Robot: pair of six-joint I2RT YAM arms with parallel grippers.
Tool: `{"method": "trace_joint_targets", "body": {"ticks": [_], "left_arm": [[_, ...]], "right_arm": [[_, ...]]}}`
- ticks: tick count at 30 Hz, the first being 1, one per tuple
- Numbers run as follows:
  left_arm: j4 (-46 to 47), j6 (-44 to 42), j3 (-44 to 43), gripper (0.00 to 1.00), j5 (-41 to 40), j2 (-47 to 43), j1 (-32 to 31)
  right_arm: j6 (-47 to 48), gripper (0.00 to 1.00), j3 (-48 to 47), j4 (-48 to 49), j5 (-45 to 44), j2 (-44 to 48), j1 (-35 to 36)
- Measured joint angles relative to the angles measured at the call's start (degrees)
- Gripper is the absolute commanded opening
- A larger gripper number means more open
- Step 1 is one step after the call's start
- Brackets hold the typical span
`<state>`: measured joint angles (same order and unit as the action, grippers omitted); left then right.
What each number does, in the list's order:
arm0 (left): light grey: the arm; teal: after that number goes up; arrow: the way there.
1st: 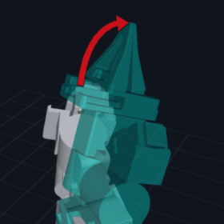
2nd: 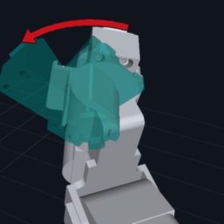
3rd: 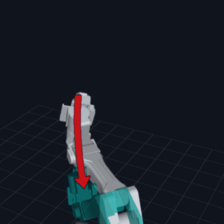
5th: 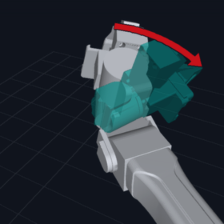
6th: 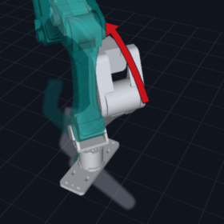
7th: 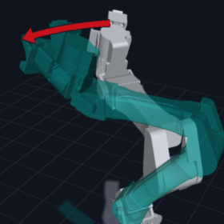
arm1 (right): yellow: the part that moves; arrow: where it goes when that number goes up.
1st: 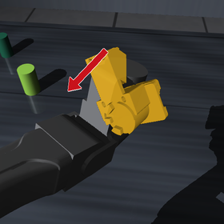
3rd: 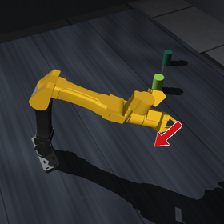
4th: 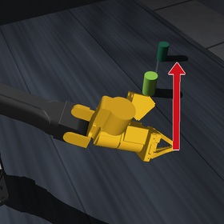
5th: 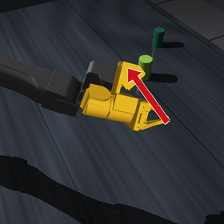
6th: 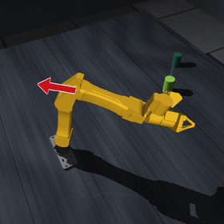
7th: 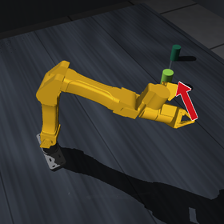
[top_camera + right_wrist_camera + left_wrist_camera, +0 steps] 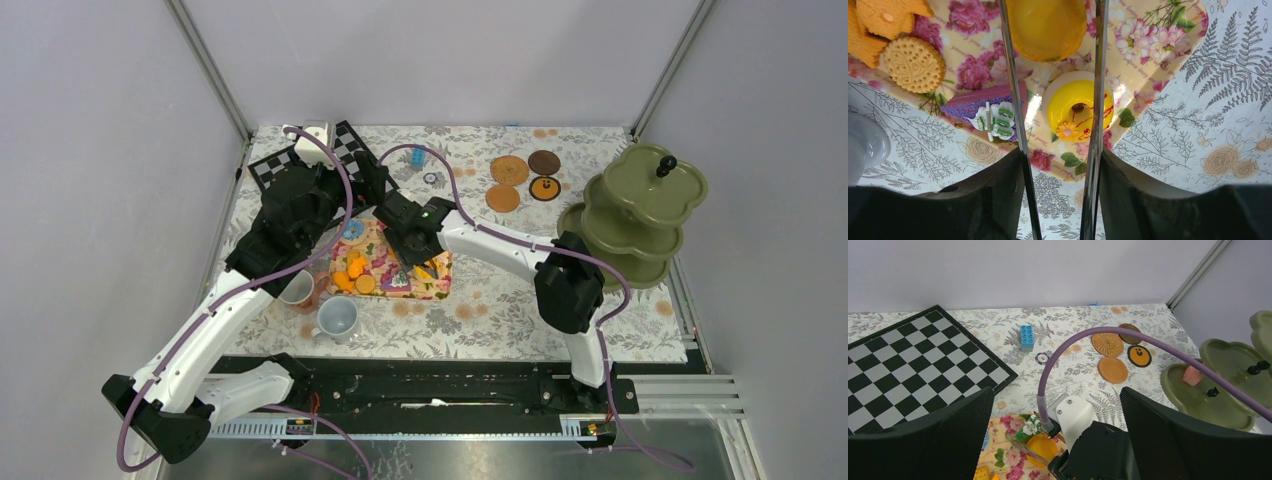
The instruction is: Serve the afternoon tea
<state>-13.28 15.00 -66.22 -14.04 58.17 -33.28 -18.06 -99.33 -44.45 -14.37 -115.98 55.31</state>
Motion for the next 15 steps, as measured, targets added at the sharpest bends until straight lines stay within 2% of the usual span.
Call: {"method": "trace_joint_targets", "body": {"ticks": [15], "left_arm": [[0.02, 0.0, 0.0, 0.99, 0.02, 0.0, 0.0]], "right_arm": [[-1.09, 0.49, -0.04, 0.72, -0.15, 0.0, 0.26]]}}
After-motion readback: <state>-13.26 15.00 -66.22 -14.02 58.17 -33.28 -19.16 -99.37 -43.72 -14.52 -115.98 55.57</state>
